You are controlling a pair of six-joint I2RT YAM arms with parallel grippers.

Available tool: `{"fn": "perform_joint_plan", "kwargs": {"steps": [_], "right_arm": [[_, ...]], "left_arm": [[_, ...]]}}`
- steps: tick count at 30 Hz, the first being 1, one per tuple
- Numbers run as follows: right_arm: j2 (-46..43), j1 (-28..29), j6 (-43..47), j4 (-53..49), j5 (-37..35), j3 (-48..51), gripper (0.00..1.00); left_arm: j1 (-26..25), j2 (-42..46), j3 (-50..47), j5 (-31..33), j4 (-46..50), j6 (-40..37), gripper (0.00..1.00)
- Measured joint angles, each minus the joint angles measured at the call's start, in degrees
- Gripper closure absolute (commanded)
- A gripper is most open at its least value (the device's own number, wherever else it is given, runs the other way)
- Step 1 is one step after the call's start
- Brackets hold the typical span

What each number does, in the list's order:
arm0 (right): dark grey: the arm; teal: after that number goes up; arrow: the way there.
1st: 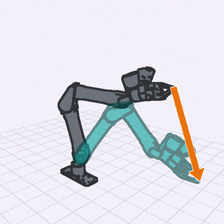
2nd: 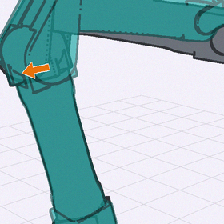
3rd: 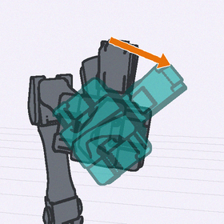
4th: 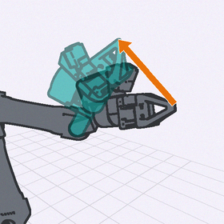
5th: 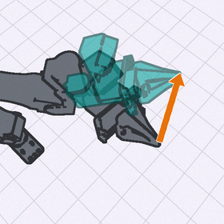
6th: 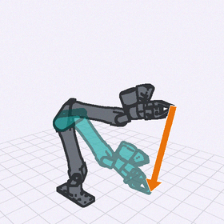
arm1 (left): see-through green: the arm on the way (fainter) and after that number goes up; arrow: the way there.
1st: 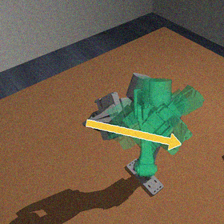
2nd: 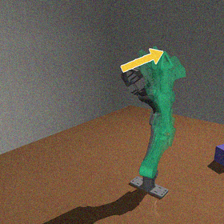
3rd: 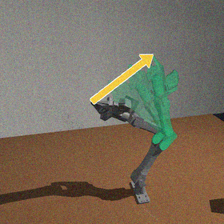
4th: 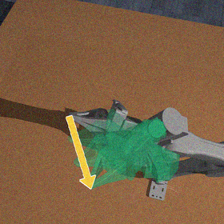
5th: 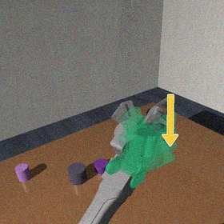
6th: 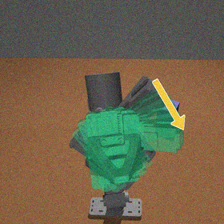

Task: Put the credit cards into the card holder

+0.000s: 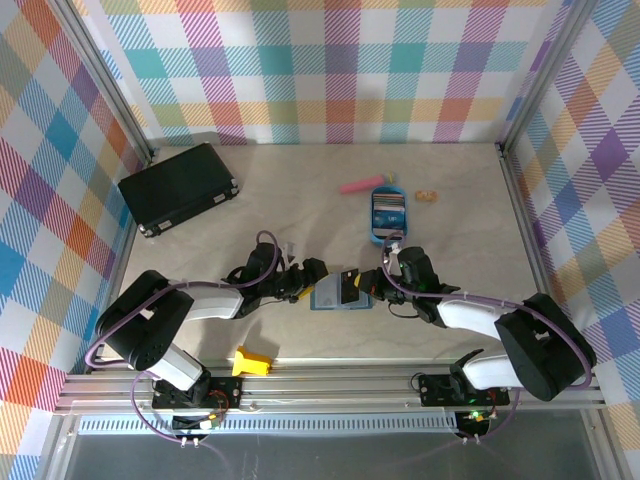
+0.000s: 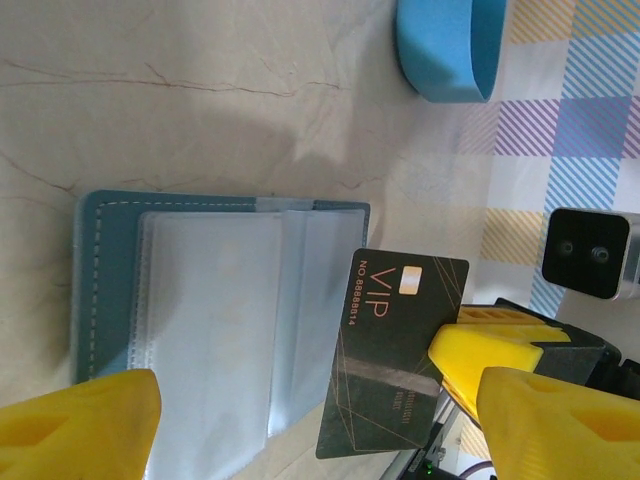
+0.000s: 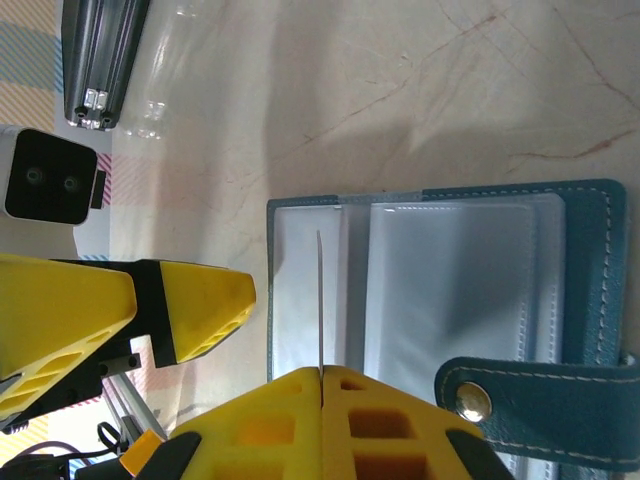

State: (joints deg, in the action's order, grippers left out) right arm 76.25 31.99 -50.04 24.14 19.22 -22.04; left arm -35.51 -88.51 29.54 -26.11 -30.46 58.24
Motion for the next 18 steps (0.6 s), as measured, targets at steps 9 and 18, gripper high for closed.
{"fn": "perform_joint_plan", "kwargs": {"steps": [9,18], "right_arm": [[0.00,0.00,0.02,-0.07,-0.17,-0.28,1.00],[0.02,0.20,0.90,-0.26,-0.17,-0.50,1.00]], "left_arm": [[-0.04,0.00,0.11,0.15,0.04,-0.02,0.18],[-0.79,-1.03,1.14,1.18,2.60,-1.64,0.19]]}}
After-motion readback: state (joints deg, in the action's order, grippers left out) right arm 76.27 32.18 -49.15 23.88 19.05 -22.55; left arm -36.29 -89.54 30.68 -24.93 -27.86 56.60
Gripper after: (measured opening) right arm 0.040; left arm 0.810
